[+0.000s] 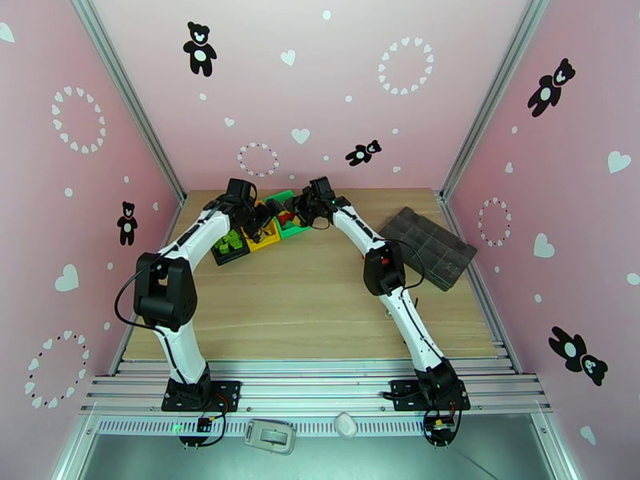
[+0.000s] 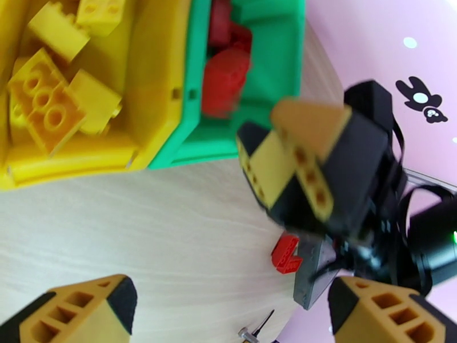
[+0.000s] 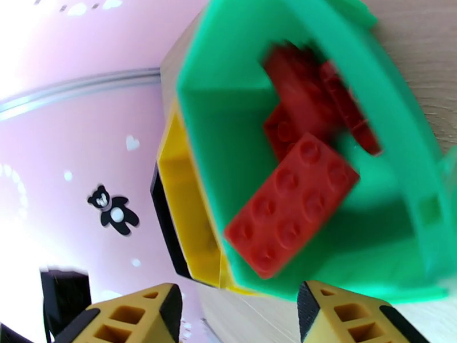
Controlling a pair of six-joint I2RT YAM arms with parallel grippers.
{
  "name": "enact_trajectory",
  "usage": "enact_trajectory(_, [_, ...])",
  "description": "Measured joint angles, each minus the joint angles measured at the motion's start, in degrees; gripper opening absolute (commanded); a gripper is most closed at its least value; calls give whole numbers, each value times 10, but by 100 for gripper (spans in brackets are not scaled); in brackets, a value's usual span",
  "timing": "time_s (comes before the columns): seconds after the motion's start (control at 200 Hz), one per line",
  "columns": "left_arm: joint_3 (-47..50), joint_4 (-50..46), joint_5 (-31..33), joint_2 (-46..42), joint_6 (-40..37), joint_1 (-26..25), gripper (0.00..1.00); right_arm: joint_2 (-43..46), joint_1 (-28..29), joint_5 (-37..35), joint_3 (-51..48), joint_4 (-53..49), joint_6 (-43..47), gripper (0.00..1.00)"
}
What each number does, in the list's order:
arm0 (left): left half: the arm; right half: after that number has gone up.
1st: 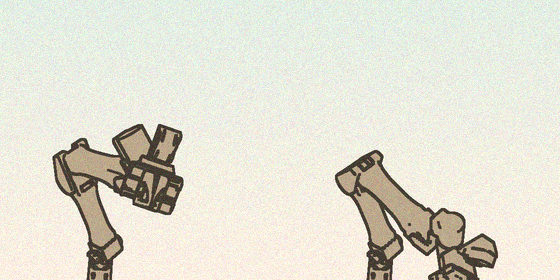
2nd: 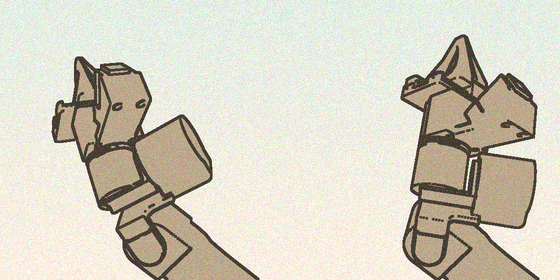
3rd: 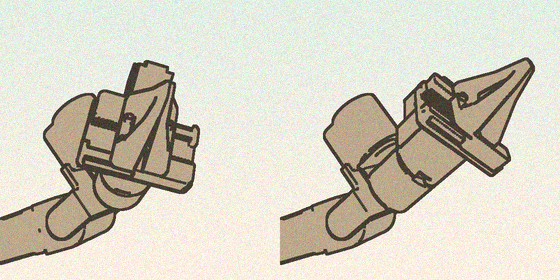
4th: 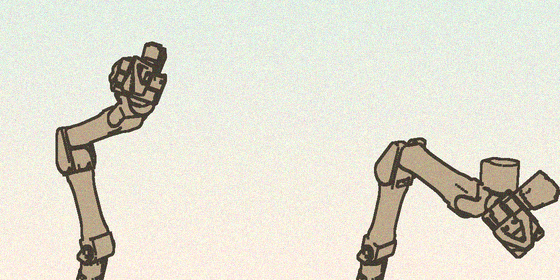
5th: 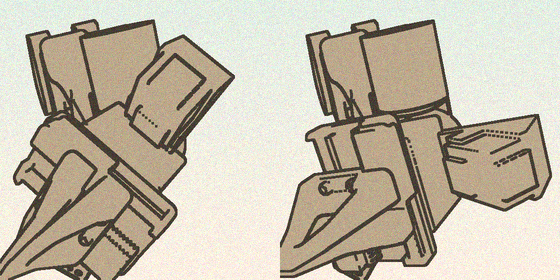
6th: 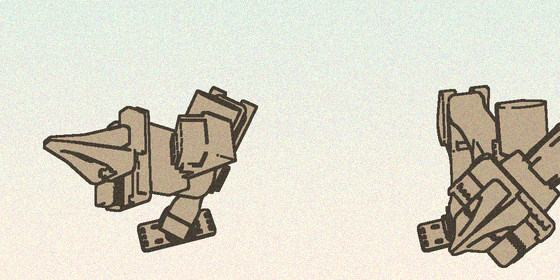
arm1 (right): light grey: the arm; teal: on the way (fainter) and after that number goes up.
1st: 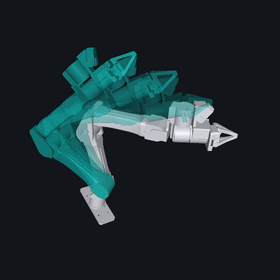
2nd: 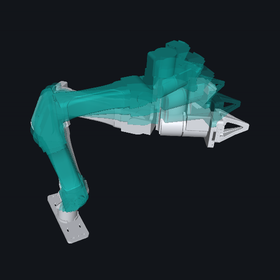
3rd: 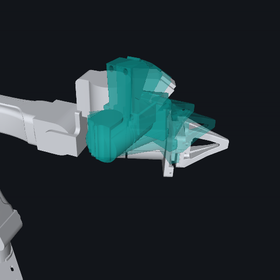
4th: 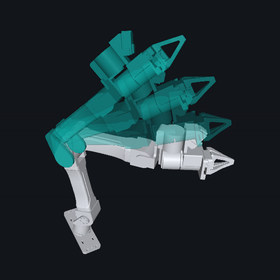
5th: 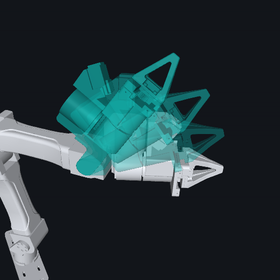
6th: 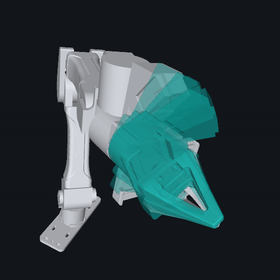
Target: Sort the legos into containers by color
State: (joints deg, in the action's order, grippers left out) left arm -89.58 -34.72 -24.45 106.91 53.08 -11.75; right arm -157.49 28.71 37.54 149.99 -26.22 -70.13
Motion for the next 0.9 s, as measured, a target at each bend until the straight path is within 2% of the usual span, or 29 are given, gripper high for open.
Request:
enact_trajectory(0.16, [5, 0, 8, -12, -1, 0, 94, 1, -7, 6, 2, -12, 17, 58])
enact_trajectory(0.395, [-16, -34, 23, -5, -25, -11, 93, 61, -26, -23, -42, -131, 130, 60])
enact_trajectory(0.726, [-75, -60, 43, 42, -52, -111, 93, 282, -68, -176, -228, -291, 286, 62])
enact_trajectory(0.901, [-90, -73, 43, 72, -55, -148, 93, 323, -85, -264, -319, -340, 332, 65])
